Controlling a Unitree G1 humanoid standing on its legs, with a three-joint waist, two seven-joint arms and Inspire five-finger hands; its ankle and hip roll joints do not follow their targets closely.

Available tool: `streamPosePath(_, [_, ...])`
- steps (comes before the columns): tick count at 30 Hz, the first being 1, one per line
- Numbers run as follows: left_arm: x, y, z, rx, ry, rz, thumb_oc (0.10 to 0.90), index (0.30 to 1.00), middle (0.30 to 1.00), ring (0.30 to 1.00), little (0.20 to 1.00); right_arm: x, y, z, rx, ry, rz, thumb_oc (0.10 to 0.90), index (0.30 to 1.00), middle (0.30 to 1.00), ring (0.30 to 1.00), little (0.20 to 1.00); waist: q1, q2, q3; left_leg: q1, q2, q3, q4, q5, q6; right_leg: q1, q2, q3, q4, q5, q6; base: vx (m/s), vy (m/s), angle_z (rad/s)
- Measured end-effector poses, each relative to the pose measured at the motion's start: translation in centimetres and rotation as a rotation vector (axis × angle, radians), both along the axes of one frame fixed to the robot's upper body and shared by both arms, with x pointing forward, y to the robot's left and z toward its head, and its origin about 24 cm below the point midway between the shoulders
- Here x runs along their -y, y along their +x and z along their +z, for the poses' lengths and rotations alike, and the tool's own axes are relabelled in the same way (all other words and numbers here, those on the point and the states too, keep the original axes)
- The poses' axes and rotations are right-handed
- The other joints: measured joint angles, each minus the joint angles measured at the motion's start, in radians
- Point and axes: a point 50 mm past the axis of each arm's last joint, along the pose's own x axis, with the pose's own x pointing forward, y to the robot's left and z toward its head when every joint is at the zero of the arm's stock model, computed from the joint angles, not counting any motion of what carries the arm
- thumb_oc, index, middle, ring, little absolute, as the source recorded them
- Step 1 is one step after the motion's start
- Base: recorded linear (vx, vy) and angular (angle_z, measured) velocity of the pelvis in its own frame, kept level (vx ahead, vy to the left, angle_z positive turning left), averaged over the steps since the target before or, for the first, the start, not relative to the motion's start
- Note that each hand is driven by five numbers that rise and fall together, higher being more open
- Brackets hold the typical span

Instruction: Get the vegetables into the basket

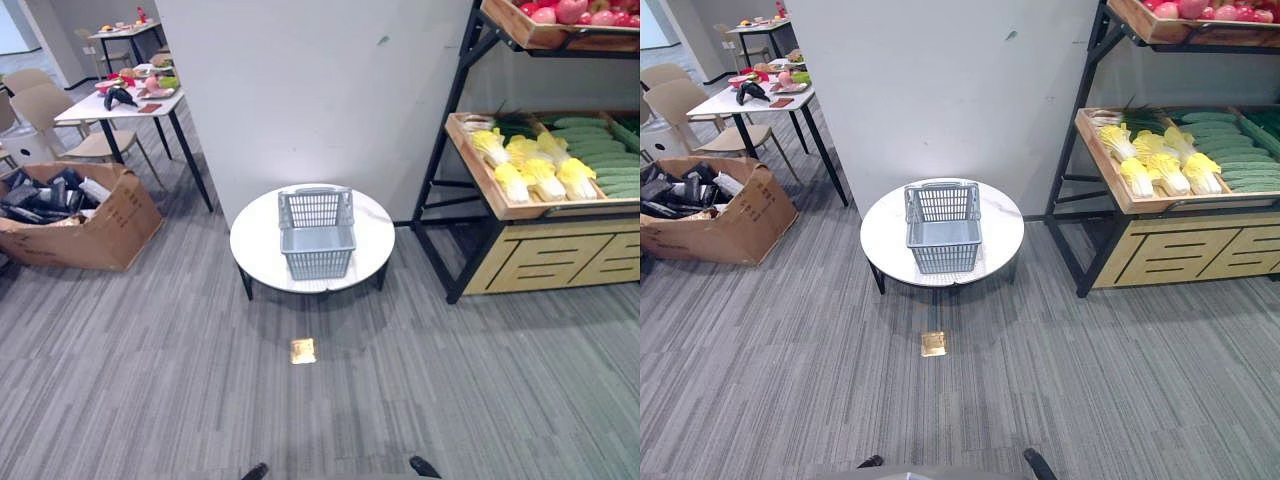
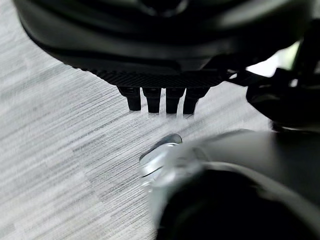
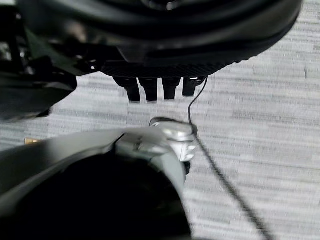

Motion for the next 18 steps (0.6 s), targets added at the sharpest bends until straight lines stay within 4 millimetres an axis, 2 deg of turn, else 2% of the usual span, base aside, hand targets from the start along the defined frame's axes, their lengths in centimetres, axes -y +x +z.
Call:
streamPosePath(4, [0.1, 0.7, 0.1, 0.021, -0.01, -0.006, 0.9, 1.0, 1.0, 1.0, 1.0, -0.1, 0.5, 0.0, 0.017, 0.012, -0.011, 0.9, 1.0, 1.0, 1.0, 1.0, -0.007, 0.002, -0.005, 0.046, -0.006, 0.0, -0.069, 0.035, 0.006, 0.048, 0.0, 0.0, -0.082, 0.043, -0.002, 0.0, 0.0, 0.0])
streamPosePath(8, [0.3, 1.6, 0.2, 0.06, -0.027, 0.003, 0.9, 1.0, 1.0, 1.0, 1.0, 0.0, 1.6, 0.2, 0.064, 0.013, -0.006, 0.9, 1.0, 1.0, 1.0, 1.0, -0.014, 0.002, -0.004, 0.075, -0.011, -0.002, -0.089, 0.035, 0.004, 0.091, -0.002, -0.002, -0.135, 0.058, 0.0, 0.0, 0.002, 0.01])
streamPosePath(12, [1.3, 3.9, 0.5, 0.136, -0.063, -0.019, 0.9, 1.0, 1.0, 1.0, 1.0, -0.6, 3.8, 0.5, 0.133, 0.034, 0.012, 0.9, 1.0, 1.0, 1.0, 1.0, -0.023, 0.001, 0.004, 0.083, -0.01, -0.003, -0.09, 0.034, 0.002, 0.121, -0.001, -0.005, -0.175, 0.077, -0.004, 0.0, 0.002, 0.01])
streamPosePath(18, [1.8, 4.8, 0.7, 0.158, -0.076, -0.024, 0.9, 1.0, 1.0, 1.0, 1.0, -0.7, 4.4, 0.6, 0.157, 0.043, 0.016, 0.9, 1.0, 1.0, 1.0, 1.0, -0.024, 0.001, 0.019, 0.091, -0.006, -0.001, -0.094, 0.029, -0.005, 0.129, 0.003, -0.003, -0.183, 0.079, -0.005, 0.0, 0.0, 0.0])
